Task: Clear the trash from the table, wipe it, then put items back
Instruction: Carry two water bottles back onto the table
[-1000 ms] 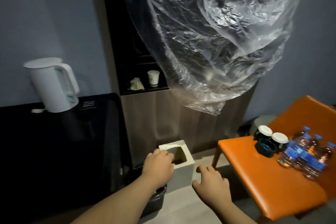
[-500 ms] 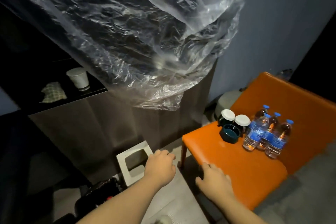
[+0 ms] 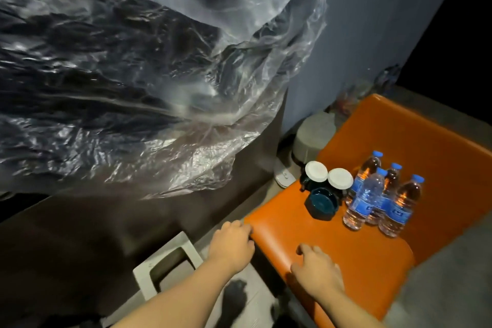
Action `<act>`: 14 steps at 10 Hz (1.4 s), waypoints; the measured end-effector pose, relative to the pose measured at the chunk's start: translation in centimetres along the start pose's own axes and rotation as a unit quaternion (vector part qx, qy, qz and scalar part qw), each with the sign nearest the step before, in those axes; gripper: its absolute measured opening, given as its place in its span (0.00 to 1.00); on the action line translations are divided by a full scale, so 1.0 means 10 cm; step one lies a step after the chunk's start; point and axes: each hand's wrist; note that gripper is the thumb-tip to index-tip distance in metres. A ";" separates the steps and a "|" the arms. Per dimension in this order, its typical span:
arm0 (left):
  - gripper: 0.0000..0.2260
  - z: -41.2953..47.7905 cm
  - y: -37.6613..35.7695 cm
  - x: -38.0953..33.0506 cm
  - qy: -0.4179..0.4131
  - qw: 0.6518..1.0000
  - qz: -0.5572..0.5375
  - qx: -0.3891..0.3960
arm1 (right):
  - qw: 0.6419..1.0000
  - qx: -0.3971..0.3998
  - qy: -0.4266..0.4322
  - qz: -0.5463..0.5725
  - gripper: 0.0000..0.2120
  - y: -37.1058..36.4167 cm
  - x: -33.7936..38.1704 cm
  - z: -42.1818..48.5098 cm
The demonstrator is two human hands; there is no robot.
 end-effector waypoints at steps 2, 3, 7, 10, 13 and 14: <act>0.17 0.80 0.08 -0.21 0.010 1.000 -0.008 0.021 | 1.000 0.005 0.015 0.025 0.19 0.39 -0.21 0.79; 0.17 1.23 0.10 -0.42 0.007 0.999 -0.010 0.042 | 0.999 -0.004 -0.003 0.047 0.18 0.62 -0.44 1.16; 0.15 2.83 -0.18 -1.43 -0.077 0.991 0.002 0.112 | 0.986 -0.027 -0.091 0.137 0.22 0.99 -1.43 2.41; 0.13 3.79 -0.57 -2.18 -0.142 0.983 -0.111 0.021 | 0.928 -0.178 -0.233 0.228 0.21 1.43 -2.01 2.91; 0.23 4.23 -0.70 -2.45 -0.190 0.969 -0.026 0.153 | 0.928 -0.181 -0.218 0.242 0.24 1.63 -2.26 3.30; 0.17 4.17 -0.71 -2.43 -0.201 0.975 -0.015 0.095 | 0.909 -0.208 -0.227 0.280 0.17 1.59 -2.28 3.31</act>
Point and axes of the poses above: each hand's wrist, its own z-axis towards the middle knuckle, its own y-axis out of the back of the hand, x = y × z, and after that the axes turned 12 degrees about -y, right-handed
